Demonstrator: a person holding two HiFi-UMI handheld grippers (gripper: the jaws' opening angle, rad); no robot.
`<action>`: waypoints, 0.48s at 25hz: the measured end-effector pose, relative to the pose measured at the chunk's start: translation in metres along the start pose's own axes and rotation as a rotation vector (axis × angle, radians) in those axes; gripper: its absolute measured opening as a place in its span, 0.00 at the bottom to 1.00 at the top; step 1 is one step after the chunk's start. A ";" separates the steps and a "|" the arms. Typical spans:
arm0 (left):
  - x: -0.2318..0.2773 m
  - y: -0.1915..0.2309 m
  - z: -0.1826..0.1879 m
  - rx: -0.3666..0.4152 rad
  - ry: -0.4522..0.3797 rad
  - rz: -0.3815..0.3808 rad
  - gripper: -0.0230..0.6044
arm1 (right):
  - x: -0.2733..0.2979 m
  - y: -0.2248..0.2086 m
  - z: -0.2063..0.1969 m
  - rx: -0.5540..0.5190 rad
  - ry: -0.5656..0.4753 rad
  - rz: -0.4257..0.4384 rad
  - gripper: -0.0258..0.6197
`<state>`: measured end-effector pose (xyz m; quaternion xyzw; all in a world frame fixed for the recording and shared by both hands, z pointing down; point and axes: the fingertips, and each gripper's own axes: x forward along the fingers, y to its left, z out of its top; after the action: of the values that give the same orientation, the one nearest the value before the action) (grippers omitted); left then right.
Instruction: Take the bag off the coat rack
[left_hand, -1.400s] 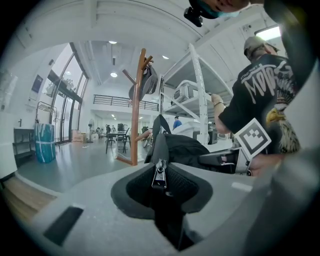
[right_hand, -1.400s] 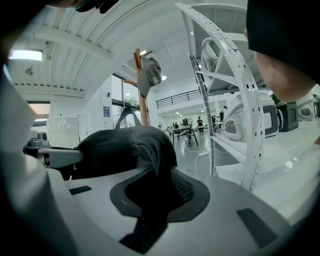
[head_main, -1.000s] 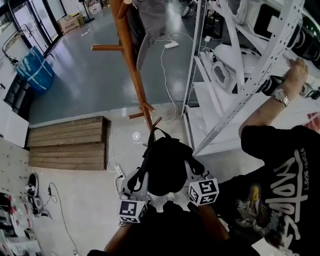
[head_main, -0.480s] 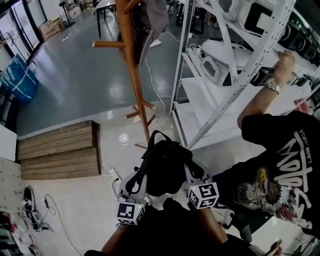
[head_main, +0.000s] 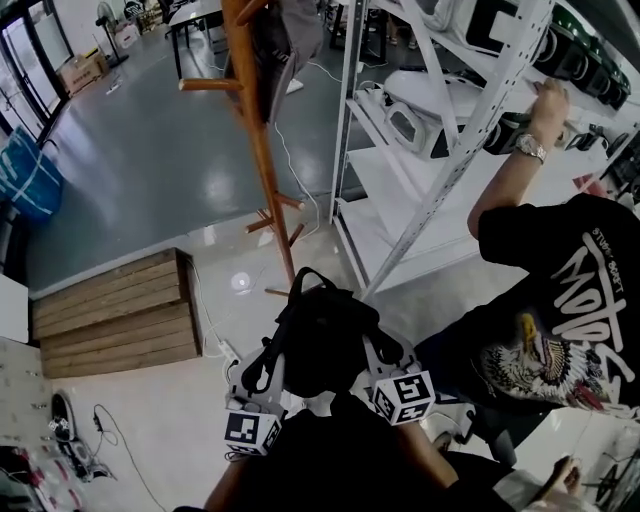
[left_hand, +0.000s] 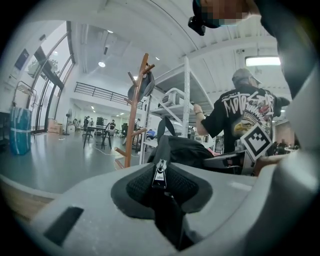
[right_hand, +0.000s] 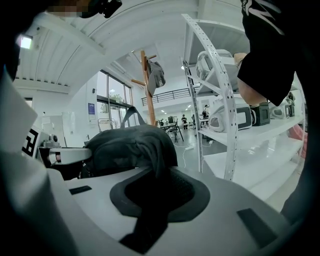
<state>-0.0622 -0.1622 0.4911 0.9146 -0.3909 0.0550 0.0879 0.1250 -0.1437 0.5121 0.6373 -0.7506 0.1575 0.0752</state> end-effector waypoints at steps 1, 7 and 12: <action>-0.004 0.000 -0.001 -0.008 0.002 0.000 0.17 | -0.003 0.003 -0.002 0.001 0.001 0.000 0.14; -0.023 -0.003 -0.010 -0.019 0.031 -0.023 0.17 | -0.020 0.015 -0.014 0.003 0.025 0.003 0.14; -0.029 -0.001 -0.017 -0.025 0.050 -0.029 0.17 | -0.025 0.019 -0.023 0.007 0.041 0.005 0.14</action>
<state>-0.0820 -0.1370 0.5025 0.9173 -0.3760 0.0715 0.1099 0.1086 -0.1106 0.5230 0.6326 -0.7498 0.1732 0.0878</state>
